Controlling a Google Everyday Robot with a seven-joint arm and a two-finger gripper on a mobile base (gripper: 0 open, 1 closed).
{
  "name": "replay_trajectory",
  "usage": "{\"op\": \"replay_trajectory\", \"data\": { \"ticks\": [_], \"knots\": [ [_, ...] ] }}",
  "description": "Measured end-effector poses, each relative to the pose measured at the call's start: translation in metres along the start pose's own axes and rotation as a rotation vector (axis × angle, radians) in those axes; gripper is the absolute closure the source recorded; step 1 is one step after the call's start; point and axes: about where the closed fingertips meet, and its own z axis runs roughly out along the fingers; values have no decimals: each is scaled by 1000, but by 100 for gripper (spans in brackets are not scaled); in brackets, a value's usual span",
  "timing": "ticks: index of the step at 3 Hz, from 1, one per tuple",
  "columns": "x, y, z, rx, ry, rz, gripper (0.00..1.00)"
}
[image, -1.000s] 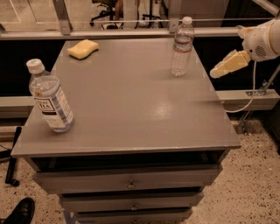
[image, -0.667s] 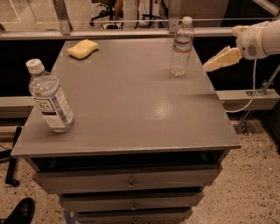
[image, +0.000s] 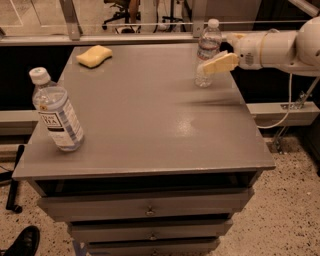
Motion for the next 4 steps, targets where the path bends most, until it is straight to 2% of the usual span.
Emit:
{"op": "replay_trajectory", "data": {
  "ticks": [1, 2, 3, 4],
  "knots": [
    [0, 28, 36, -78, -55, 62, 3],
    [5, 41, 48, -104, -71, 89, 15],
    [0, 44, 43, -98, -85, 85, 38],
    [-18, 43, 29, -79, -104, 63, 61]
  ]
}}
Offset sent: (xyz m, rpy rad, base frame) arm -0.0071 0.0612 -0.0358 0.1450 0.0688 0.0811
